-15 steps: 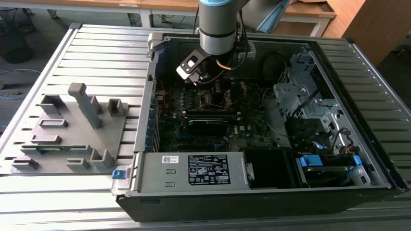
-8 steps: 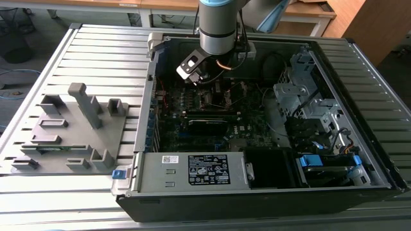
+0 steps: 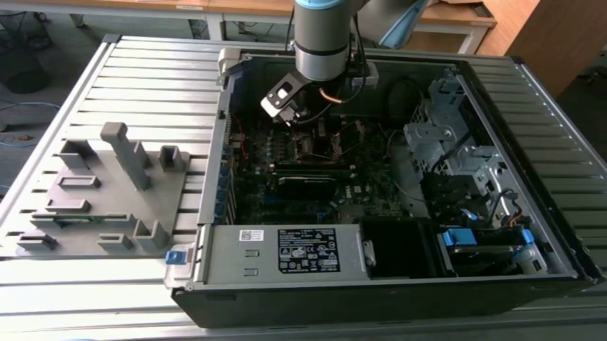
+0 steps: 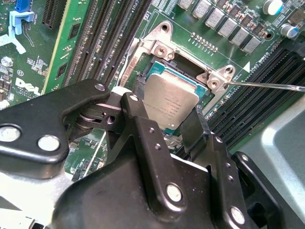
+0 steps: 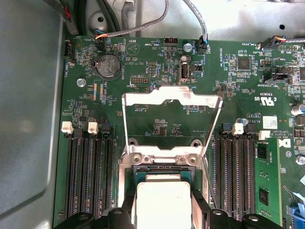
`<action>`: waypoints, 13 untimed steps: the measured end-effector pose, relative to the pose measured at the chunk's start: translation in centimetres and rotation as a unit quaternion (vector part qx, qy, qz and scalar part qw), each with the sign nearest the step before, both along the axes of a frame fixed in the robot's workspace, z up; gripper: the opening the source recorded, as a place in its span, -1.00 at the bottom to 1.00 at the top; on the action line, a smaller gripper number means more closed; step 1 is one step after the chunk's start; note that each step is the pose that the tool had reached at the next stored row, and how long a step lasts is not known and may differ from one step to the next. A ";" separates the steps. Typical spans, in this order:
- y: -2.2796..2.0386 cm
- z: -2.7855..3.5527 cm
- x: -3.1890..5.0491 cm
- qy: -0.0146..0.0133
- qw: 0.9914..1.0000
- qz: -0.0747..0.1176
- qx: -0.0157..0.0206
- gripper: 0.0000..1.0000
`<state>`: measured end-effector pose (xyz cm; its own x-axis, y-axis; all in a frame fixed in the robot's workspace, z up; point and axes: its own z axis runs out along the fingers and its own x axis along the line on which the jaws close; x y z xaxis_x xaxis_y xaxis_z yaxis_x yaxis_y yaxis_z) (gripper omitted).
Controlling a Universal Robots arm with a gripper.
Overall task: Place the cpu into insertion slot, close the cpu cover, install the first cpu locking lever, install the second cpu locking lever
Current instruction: 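Place the cpu into insertion slot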
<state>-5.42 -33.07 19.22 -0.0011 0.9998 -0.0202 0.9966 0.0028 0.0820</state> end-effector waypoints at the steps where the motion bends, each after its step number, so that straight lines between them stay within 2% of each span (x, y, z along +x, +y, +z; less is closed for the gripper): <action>1: 0.00 0.00 0.00 0.000 1.000 0.000 0.000 0.08; 13: 0.00 0.18 0.01 0.000 1.000 -0.001 0.000 0.08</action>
